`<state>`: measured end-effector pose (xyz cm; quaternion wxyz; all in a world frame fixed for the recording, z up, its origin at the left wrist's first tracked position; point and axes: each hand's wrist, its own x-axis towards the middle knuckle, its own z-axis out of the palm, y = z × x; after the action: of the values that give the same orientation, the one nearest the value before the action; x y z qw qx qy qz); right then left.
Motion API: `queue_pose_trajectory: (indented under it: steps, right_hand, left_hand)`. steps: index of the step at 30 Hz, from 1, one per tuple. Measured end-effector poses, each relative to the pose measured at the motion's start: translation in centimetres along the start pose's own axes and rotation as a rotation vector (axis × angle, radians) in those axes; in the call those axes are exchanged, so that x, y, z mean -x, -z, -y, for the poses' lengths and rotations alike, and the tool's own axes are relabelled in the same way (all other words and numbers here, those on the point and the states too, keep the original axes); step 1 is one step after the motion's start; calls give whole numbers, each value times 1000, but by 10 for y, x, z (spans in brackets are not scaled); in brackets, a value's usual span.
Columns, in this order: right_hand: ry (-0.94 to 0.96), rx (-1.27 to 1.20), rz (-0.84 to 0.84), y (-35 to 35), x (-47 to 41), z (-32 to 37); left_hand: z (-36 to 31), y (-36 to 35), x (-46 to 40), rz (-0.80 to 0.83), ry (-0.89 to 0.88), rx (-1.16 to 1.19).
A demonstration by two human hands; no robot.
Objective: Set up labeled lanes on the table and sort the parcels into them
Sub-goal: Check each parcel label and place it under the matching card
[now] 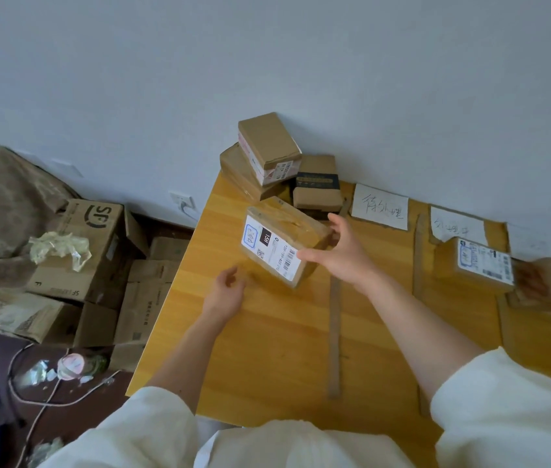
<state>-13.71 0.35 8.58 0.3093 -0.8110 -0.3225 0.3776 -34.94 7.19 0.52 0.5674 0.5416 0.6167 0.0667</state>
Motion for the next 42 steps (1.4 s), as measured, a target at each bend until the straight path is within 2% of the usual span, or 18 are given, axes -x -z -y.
queue_pose_trajectory:
  steps: [5, 11, 17, 21, 25, 28, 31, 34, 38, 42]
  right_hand:
    - [23, -21, 14, 32, 12, 4]
    - [53, -12, 3, 62, 23, 7]
    - [86, 113, 126, 88, 34, 18]
    - [93, 134, 226, 99, 39, 21]
    - [82, 148, 305, 103, 44, 14]
    - [54, 96, 197, 103, 50, 1]
    - [-2, 23, -34, 100, 57, -18]
    - [-91, -132, -215, 95, 62, -42]
    - [-211, -225, -128, 83, 74, -71]
    - [-276, -326, -46, 70, 81, -87]
  left_hand:
    - [-25, -1, 10, -12, -92, 147]
    - [-53, -9, 24, 90, -177, 247]
    - [-73, -20, 44, 365, -284, 172]
    - [-75, -33, 50, 586, -284, 96]
    - [-72, -47, 56, 700, -253, 84]
    - [-69, -57, 60, 652, -205, 90]
    - [-65, -67, 61, 539, -131, 69]
    - [-62, -77, 60, 448, -28, 151]
    - [-61, -85, 58, 468, 60, 242]
    - [-67, -90, 64, 538, 69, 283]
